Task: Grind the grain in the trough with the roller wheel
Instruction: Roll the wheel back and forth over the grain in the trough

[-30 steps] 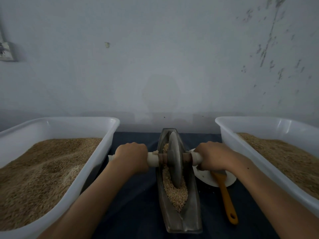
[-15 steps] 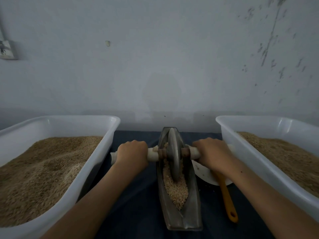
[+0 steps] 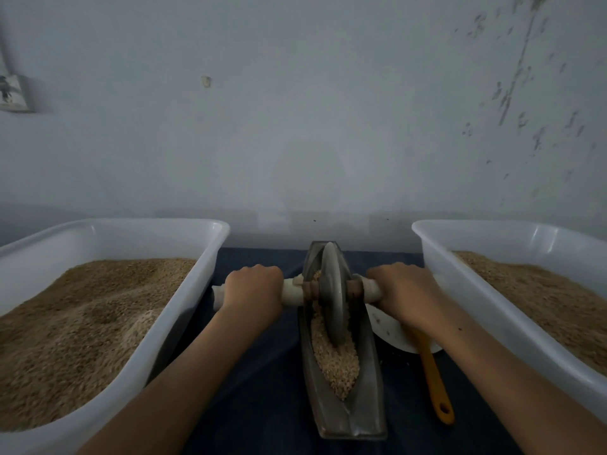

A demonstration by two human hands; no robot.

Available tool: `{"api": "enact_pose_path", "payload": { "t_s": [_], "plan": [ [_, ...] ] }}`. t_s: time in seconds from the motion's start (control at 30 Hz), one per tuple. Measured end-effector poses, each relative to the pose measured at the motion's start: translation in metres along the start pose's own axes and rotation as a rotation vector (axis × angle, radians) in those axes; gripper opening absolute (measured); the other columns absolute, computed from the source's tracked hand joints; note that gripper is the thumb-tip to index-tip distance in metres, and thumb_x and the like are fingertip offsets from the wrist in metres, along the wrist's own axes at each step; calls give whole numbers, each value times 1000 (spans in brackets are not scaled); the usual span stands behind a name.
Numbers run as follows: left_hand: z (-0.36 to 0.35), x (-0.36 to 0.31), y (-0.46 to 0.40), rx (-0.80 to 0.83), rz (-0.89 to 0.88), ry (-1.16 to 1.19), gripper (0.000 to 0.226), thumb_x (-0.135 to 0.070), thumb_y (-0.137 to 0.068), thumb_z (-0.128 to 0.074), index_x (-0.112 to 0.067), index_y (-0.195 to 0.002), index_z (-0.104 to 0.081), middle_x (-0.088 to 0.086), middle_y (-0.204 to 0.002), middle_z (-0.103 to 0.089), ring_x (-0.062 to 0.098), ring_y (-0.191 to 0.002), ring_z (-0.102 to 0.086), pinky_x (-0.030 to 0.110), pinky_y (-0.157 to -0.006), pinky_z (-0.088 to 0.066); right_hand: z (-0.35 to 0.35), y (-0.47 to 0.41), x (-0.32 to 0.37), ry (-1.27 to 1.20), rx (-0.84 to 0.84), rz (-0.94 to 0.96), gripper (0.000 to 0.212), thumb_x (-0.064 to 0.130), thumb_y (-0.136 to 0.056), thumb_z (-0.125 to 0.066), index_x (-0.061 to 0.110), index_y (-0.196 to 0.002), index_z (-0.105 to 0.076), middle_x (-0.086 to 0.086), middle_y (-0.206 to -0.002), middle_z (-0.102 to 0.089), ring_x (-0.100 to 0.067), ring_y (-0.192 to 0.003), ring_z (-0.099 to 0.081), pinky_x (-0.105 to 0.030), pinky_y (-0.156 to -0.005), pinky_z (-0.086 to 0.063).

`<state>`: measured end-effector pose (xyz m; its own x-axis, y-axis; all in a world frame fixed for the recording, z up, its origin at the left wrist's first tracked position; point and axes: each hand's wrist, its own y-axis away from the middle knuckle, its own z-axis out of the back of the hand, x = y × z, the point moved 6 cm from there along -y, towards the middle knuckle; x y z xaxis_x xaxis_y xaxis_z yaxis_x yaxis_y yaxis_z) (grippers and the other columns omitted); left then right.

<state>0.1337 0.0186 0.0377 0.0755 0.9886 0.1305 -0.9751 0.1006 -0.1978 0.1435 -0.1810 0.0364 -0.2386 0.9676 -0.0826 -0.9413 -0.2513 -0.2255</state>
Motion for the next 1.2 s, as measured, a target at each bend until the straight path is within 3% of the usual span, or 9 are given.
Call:
{"api": "enact_pose_path", "payload": {
  "t_s": [0.17,0.3,0.4,0.5,0.6,0.7,0.87,1.03,1.2],
  "plan": [
    [0,-1,0,-7,-1,7,22,-30,-87,-58,-17,-105,-57,0,-98,-61,17,-87,-58,27,-71,-40,2,1,0,-13,-27,20,8,28,-92,-53,23,-87,-55,2,-90,-64,-19,-84,-60,-35,-77,-50],
    [-1,0,1,98,-25,14,27,-30,-85,-61,-15,-107,-57,-1,-92,-58,15,-78,-51,27,-72,-42,0,0,0,12,160,48,11,34,-87,-61,23,-92,-60,3,-91,-64,-17,-84,-60,-30,-68,-46],
    [0,-1,4,159,-41,5,32,-32,-83,-64,-16,-109,-56,-3,-82,-49,15,-76,-50,28,-71,-42,-2,2,-2,-32,313,40,21,33,-84,-68,25,-102,-63,6,-87,-61,-14,-83,-60,-29,-70,-46],
    [2,-3,4,142,-43,-24,29,-32,-83,-62,-15,-106,-56,-4,-76,-46,15,-75,-50,28,-70,-41,-4,3,-3,-75,338,26,22,31,-84,-69,28,-106,-64,7,-86,-60,-13,-85,-60,-28,-73,-47],
    [3,-3,2,80,-27,-31,25,-31,-85,-60,-16,-106,-56,-3,-84,-52,15,-77,-50,28,-71,-41,-5,1,-3,-68,272,13,12,31,-85,-65,25,-96,-63,5,-88,-64,-14,-83,-61,-29,-73,-49],
    [1,-1,1,23,-4,-3,22,-28,-87,-59,-17,-106,-56,0,-96,-60,17,-86,-56,28,-71,-40,-1,-1,-1,-3,101,2,9,31,-89,-57,23,-89,-62,2,-89,-65,-17,-81,-61,-30,-66,-45],
    [-3,2,0,0,9,50,21,-29,-87,-59,-18,-105,-58,0,-98,-62,17,-87,-58,28,-72,-41,3,-1,3,23,-34,7,5,26,-91,-54,24,-90,-57,2,-92,-64,-18,-84,-61,-34,-77,-50],
    [-6,2,0,97,-31,57,25,-33,-84,-62,-17,-104,-58,-4,-83,-52,13,-76,-52,27,-71,-42,2,-1,2,45,151,39,10,32,-87,-60,24,-92,-59,3,-87,-59,-16,-81,-58,-28,-66,-42],
    [-4,0,1,137,-60,24,28,-34,-83,-63,-17,-104,-57,-6,-75,-46,14,-75,-51,28,-70,-42,-2,1,-2,-3,321,19,25,33,-83,-68,24,-106,-63,4,-89,-62,-15,-84,-61,-28,-70,-47]
  ]
}}
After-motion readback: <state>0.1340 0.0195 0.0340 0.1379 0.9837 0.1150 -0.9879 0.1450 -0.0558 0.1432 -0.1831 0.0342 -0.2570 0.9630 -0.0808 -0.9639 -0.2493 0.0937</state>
